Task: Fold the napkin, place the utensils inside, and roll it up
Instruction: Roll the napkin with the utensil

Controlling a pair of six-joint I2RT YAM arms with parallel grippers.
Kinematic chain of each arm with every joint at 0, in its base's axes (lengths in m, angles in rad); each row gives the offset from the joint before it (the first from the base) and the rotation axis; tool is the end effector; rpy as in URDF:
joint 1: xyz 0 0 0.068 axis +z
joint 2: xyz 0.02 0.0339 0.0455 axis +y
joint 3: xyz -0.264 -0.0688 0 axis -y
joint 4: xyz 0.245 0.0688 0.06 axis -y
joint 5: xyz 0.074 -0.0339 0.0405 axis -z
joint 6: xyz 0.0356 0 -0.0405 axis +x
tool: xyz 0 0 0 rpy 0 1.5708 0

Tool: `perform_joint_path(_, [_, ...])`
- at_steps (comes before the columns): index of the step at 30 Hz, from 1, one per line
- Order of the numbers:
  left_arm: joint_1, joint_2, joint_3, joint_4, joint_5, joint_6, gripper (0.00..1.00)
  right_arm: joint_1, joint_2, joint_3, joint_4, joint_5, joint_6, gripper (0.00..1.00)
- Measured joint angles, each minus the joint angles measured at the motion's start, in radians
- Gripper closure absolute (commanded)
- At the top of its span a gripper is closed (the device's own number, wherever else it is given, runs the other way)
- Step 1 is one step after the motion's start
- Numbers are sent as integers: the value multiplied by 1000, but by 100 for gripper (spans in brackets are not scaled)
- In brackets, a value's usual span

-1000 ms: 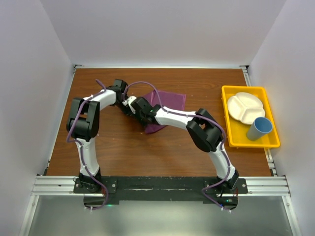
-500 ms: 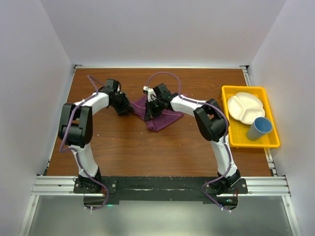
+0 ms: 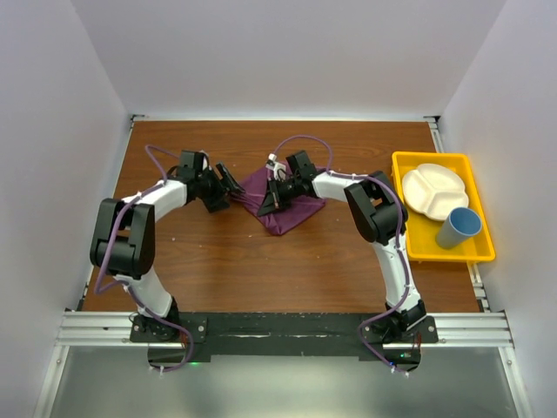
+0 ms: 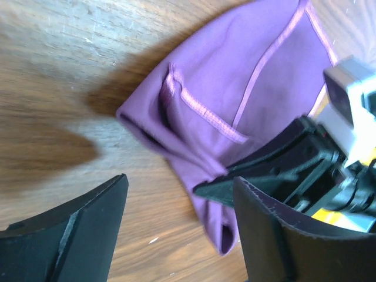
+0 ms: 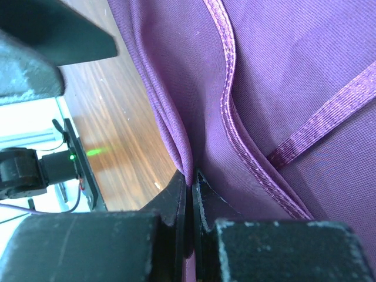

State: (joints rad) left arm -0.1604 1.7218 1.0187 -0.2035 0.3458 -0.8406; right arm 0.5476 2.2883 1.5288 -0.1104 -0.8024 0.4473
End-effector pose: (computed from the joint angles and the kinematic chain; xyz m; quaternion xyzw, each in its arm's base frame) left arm 0.3452 -0.0681 0.1772 -0.2578 0.8966 -0.2968 0.2037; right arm 0.3933 0.2698 0.1118 -0.1772 0.8568 0.4732 0.1027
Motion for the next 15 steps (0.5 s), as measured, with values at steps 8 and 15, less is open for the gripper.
perform_joint_path(8, [-33,83,1,16,21,-146,18,1,3,-15,23,-22,8,100])
perform_joint_path(15, [-45,97,9,34,22,-235,17,1,5,-14,25,-30,6,100])
